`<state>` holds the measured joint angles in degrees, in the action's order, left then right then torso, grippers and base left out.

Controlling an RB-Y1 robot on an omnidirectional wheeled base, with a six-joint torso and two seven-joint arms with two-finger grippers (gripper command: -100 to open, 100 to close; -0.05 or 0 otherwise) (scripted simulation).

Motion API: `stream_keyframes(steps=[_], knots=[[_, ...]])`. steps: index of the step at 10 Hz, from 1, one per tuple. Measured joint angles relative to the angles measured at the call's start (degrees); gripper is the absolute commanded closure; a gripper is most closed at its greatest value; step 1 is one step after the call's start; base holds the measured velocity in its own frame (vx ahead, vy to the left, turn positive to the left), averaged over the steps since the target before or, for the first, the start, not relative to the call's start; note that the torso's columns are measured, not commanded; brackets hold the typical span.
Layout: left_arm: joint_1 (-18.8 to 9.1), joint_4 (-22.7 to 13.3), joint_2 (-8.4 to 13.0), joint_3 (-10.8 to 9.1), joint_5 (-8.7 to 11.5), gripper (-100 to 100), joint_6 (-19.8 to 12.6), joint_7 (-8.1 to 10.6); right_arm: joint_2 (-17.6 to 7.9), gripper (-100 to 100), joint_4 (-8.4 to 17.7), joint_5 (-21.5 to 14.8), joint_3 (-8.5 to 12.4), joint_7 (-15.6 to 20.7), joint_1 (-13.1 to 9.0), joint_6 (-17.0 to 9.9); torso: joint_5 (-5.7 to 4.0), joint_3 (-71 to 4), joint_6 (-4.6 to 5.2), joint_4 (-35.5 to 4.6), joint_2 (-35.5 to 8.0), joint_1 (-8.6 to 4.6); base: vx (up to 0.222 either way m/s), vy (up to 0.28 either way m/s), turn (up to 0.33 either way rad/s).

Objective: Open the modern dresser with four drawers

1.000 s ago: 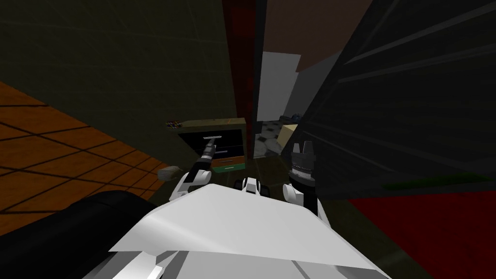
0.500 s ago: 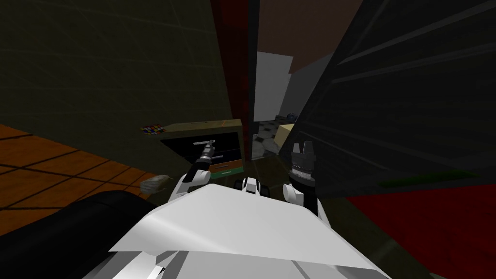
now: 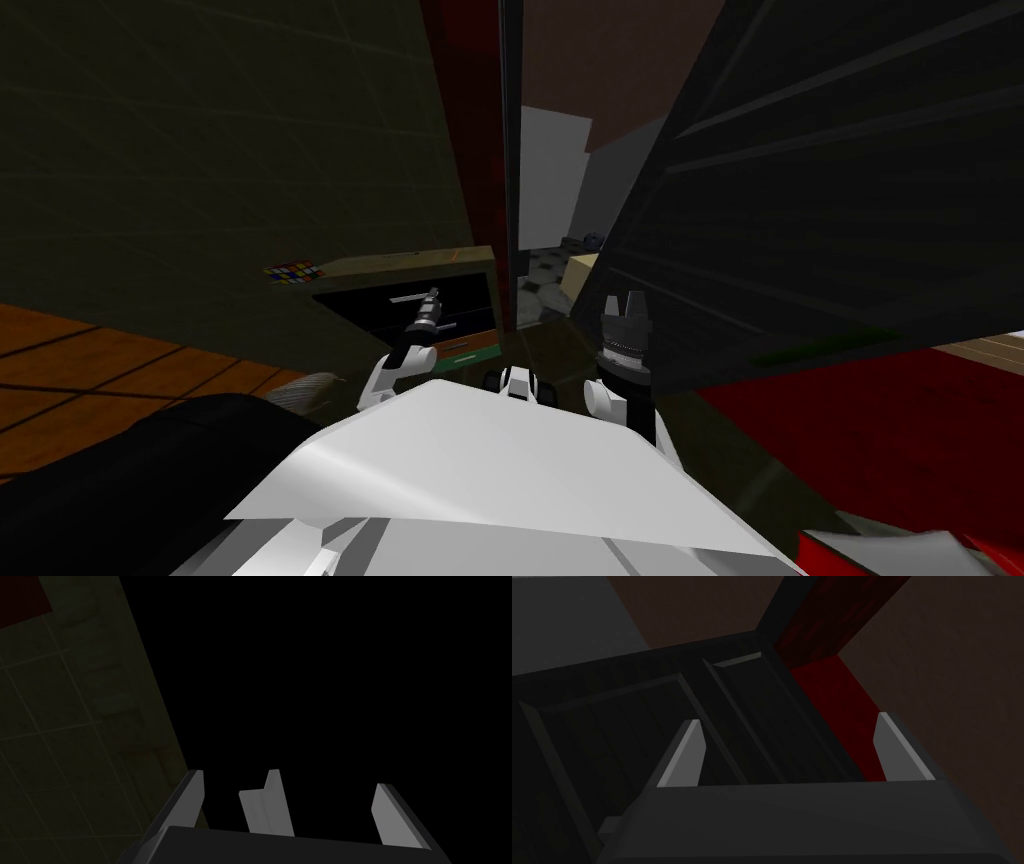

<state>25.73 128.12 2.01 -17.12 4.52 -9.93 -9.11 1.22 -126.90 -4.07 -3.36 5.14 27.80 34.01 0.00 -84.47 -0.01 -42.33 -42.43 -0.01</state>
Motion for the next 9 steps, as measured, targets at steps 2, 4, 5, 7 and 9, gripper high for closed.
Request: stream_keyframes(steps=[2, 4, 5, 7, 9], knots=[[-2.2, -0.9, -0.7, -1.53, -0.7, -100, -1.1, -0.20, 0.0, 0, 0.0, 0.0, 0.0, 0.0, 0.0, 0.0, 0.01, -0.1, 0.01, 0.1, 0.2, 0.04, -0.055, 0.018, -0.115], [-4.9, -2.0, -1.2, -3.24, -1.4, -100, -2.4, -0.41, 0.0, 0, 0.0, 0.0, 0.0, 0.0, 0.0, 0.0, 0.00, -0.1, 0.01, 0.1, 0.2, 0.02, -0.052, 0.017, -0.124], [-6.1, -2.8, -1.4, -4.09, -1.7, -100, -2.9, -0.46, 0.0, 0, 0.0, 0.0, 0.0, 0.0, 0.0, 0.0, 0.00, -0.1, 0.02, 0.0, 0.2, 0.00, -0.050, 0.018, -0.138], [-7.4, -3.2, -1.7, -5.01, -2.1, 100, -3.7, -0.54, 0.0, 0, 0.0, 0.0, 0.0, 0.0, 0.0, 0.0, -0.01, -0.1, -0.02, 0.1, 0.2, -0.02, 0.003, 0.000, 0.061], [-5.4, -1.9, -1.0, -3.50, -1.3, 100, -2.4, -0.32, 0.0, 0, 0.0, 0.0, 0.0, 0.0, 0.0, 0.0, 0.22, -0.2, -0.17, 0.3, 0.4, 0.21, 0.066, -0.026, 0.171]])
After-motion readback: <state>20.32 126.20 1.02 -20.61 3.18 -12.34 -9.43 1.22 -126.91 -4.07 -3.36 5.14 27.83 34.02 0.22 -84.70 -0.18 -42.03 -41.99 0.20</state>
